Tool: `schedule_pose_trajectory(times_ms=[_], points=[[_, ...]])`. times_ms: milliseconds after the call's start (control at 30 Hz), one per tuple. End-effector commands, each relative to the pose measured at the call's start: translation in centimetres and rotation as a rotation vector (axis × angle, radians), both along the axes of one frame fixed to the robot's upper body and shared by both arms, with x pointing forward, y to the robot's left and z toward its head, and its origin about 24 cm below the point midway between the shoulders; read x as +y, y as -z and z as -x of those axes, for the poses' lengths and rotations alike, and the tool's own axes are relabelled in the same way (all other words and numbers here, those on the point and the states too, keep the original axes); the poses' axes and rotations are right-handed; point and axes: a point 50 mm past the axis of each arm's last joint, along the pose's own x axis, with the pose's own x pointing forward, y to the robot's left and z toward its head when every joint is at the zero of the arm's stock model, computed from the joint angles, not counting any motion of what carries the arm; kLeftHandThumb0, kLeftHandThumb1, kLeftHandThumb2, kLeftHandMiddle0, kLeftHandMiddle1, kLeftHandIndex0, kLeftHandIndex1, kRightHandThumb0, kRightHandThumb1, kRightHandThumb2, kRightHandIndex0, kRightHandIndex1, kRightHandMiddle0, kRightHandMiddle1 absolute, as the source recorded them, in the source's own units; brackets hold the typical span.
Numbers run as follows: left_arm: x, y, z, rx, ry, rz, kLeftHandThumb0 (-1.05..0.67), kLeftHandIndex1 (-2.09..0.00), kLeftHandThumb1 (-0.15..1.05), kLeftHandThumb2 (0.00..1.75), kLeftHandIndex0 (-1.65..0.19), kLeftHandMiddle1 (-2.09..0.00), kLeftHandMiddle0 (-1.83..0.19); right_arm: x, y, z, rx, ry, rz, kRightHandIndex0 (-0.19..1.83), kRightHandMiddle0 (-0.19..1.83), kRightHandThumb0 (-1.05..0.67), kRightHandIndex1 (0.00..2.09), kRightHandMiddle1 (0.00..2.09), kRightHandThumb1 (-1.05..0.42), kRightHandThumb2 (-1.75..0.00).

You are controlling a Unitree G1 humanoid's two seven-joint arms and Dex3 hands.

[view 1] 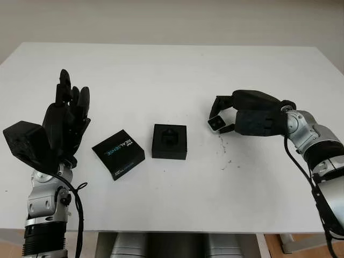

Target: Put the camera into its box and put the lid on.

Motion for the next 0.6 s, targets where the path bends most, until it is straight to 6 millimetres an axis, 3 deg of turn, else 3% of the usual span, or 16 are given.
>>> schedule_pose_trajectory(times_ms=[0, 567], points=[[0.03, -0.36, 0.12, -0.012, -0.001, -0.014, -0.78, 0.0, 1.05, 0.41, 0.19, 0.0, 0.19, 0.11, -0.2, 0.0, -0.013, 0.006, -0.051, 0.35, 0.3, -0.28, 0.24, 1.4, -0.97, -0.06], [0.15, -0.3, 0.2, -0.002, 0.005, -0.018, -0.79, 0.0, 1.05, 0.42, 0.19, 0.0, 0.19, 0.54, 0.01, 0.48, -0.079, 0.003, -0.215, 0.39, 0.31, -0.32, 0.19, 1.5, -0.96, -0.05]])
